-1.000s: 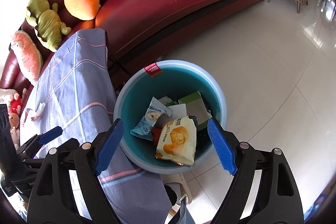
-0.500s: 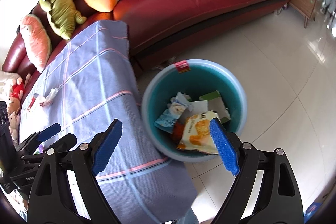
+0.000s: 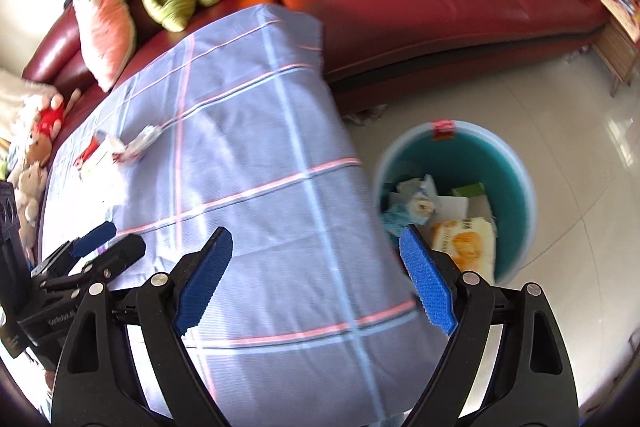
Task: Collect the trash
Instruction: 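Move both grippers back toward the trash on the table, then grasp the clear green-printed packet with the left gripper while the right gripper grasps the plastic bag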
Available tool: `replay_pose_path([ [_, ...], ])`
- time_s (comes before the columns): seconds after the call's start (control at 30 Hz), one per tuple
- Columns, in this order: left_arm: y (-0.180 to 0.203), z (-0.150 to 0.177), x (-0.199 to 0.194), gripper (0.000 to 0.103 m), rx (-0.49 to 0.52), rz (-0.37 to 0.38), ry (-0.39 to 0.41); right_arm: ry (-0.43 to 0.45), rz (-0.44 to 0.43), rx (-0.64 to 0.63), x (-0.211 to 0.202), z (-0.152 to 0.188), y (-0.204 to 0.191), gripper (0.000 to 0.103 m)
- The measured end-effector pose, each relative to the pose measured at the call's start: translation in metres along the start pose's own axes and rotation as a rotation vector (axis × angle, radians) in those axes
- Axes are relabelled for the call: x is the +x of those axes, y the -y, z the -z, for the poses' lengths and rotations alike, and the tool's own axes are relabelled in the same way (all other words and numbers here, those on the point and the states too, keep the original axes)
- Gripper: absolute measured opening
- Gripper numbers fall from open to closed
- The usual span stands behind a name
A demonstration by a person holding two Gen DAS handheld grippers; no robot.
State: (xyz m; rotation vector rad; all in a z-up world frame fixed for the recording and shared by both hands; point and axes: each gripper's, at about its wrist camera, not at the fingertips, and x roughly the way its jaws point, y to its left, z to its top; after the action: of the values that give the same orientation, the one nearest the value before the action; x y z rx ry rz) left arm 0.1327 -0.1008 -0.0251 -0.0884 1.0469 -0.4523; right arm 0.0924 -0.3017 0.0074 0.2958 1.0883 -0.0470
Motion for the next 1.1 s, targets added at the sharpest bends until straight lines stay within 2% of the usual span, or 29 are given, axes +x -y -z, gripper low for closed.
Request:
replay_pose_path([
  [0.37,-0.097,-0.006,-0.028,0.096,-0.125,-0.105,0.029,-0.058,-0.043,-0.092,0.024,-0.011,-0.072,0.082],
  [0.57,-0.153,-0.003,-0.029,0.096,-0.198,-0.17,-0.002,-0.088,-0.053,-0.136,0.037,-0.015,-0.099,0.082],
  [0.73,-0.176,0.002,-0.02,0.096,-0.204,-0.198,-0.054,-0.118,-0.061,-0.153,0.052,-0.018,-0.116,0.082],
  [0.87,-0.185,0.001,-0.01,0.096,-0.219,-0.186,-0.077,-0.138,-0.067,-0.166,0.062,-0.019,-0.129,0.082],
  [0.9,-0.186,0.001,-0.009,0.092,-0.222,-0.18,-0.076,-0.141,-0.068,-0.171,0.064,-0.019,-0.132,0.082],
  [0.93,-0.187,0.001,-0.008,0.082,-0.219,-0.173,-0.076,-0.144,-0.068,-0.176,0.066,-0.019,-0.135,0.082],
  [1.03,-0.193,0.002,-0.004,0.065,-0.222,-0.146,-0.084,-0.158,-0.067,-0.19,0.073,-0.019,-0.145,0.082],
  [1.1,-0.195,0.004,-0.007,0.064,-0.212,-0.154,-0.063,-0.165,-0.069,-0.196,0.077,-0.02,-0.151,0.082],
])
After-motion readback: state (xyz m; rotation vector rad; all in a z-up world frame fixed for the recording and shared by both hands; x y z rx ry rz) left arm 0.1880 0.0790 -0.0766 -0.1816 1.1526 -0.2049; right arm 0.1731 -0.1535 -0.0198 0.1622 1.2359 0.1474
